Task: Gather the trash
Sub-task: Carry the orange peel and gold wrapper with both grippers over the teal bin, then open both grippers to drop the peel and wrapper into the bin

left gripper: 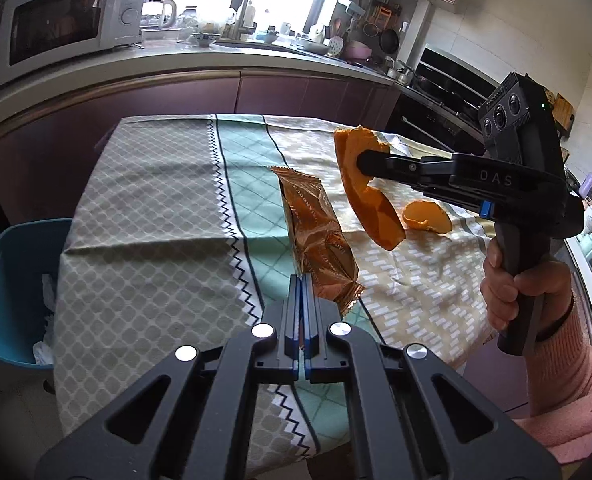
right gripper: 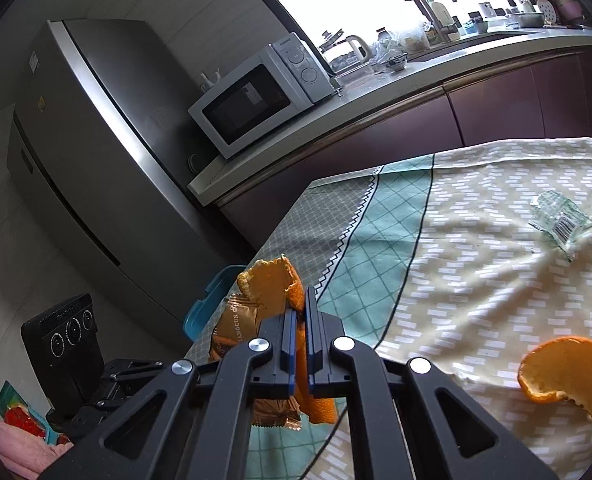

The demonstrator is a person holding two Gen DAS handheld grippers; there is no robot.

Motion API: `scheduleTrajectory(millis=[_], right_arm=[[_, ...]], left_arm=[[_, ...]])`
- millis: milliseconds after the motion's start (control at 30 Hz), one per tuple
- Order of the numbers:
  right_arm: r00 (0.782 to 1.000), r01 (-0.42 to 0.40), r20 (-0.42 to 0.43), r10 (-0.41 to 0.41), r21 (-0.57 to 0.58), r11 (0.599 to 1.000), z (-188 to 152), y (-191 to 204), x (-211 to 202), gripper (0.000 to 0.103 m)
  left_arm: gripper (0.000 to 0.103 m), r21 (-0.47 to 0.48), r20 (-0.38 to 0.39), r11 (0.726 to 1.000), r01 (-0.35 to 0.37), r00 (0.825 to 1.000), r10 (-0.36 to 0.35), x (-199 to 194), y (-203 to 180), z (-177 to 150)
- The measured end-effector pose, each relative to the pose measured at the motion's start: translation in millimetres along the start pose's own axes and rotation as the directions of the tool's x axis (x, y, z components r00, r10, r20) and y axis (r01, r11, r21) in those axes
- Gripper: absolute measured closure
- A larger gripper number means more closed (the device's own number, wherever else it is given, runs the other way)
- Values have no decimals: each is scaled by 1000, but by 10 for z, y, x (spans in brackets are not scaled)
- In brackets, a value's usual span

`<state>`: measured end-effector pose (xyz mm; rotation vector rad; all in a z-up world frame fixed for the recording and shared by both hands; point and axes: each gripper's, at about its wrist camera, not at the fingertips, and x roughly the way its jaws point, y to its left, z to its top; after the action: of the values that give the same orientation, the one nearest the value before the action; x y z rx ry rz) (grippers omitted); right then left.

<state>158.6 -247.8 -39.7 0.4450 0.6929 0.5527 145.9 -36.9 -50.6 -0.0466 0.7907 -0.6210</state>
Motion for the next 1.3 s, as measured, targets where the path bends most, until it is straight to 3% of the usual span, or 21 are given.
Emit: scheduleTrajectory(millis=[233,500,667,867,1067,1300], right_arm=[[996,-79,-43,78,-39,996,145,355,402,100],[976,-184,-133,173,-79,980,294,881,1147,100],[961,-214,-192,200,-58,975,359,1107,1648,100],[944,-205,-269,190,-31,978,330,1275,2234,100],[930,-160,-338,148,-10,987,193,1330,2688,98],[917,-112,-390,87,-41,993,68,1410,2935,94]], left_arm=[[102,-62,60,991,-118,991,122,-403,554,9],[102,-177,73,941,-287,950,303,-783,1347,-23],[101,-230,47,908,-350,928,370,-867,1774,-60],[101,-276,-3,876,-397,911,412,-751,2191,-108],[99,-310,-56,859,-408,909,412,-552,2489,-165],[97,-335,-94,843,-421,905,415,-384,2644,-254]])
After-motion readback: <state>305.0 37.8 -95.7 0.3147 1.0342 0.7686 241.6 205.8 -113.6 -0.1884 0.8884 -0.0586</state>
